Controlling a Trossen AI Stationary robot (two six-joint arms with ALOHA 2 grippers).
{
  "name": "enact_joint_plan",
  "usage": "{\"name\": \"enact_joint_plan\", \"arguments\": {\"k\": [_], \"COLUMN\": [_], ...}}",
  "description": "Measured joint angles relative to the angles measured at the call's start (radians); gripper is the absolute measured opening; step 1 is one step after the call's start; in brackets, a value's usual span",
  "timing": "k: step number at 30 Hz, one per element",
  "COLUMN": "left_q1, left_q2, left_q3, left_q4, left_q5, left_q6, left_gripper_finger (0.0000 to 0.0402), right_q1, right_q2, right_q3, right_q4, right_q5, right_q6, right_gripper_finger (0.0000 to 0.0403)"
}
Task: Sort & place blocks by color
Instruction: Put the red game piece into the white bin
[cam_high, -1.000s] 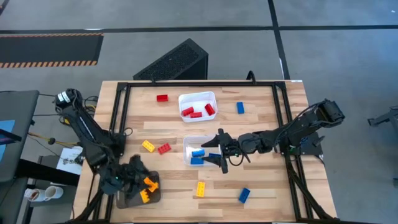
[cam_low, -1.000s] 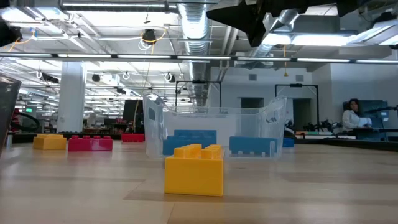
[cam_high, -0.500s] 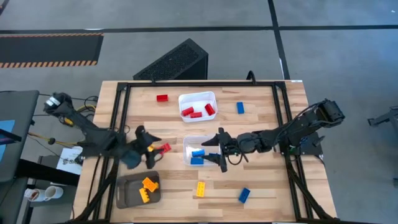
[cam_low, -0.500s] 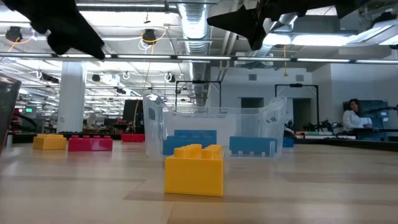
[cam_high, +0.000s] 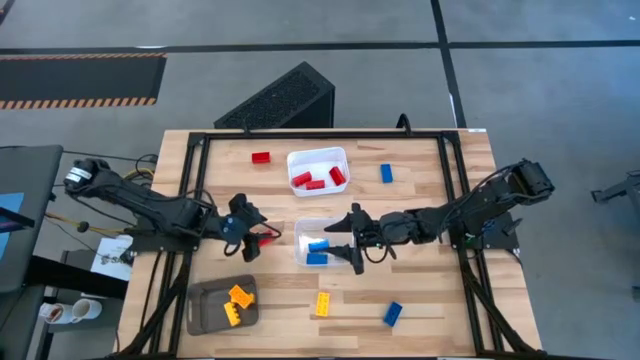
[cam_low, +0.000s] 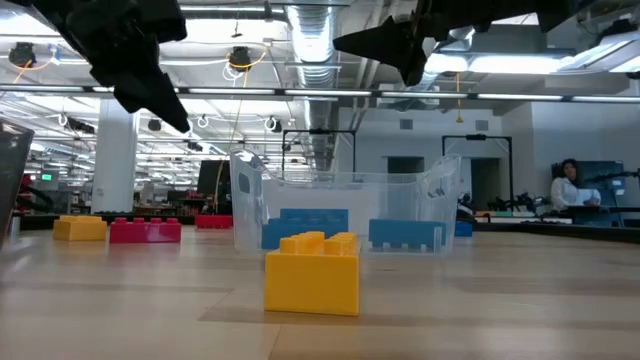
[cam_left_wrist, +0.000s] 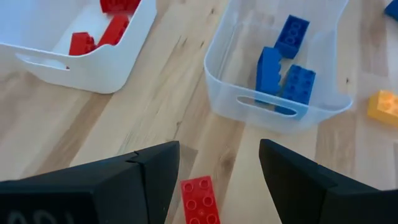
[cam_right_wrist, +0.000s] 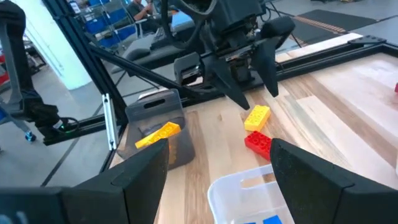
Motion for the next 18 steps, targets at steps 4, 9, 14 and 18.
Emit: {"name": "enact_joint_plan", "arguments": {"k": [4,9,14,18], "left_q1": [-0.012,-0.024,-0.016,-0.016], "left_q2": [0.003,0.003,0.003,0.009], "left_q3": [-0.058,-0.152,-0.19,-0.192], "left_q4": [0.179,0.391,0.397,0.361], "left_q5": [0.017,0.023,0.037,0.053], "left_q6": [0.033,0.072,0.02,0.019], "left_gripper_finger": [0.0207,0.0207,0.0207,0.0207], "right_q1": [0.002,0.009,0.016,0.014], "right_q2": [0.0,0.0,0.0,0.0], "right_q3": [0.0,0.0,0.0,0.0], "right_q4": [-0.006,-0.021,-0.02,-0.02], "right_q5": [0.0,0.0,-0.001,-0.001], "right_q6": [0.003,0.008,0.027,0.027], "right_gripper_finger": [0.0302,0.0302,0.0302,0.0302]}}
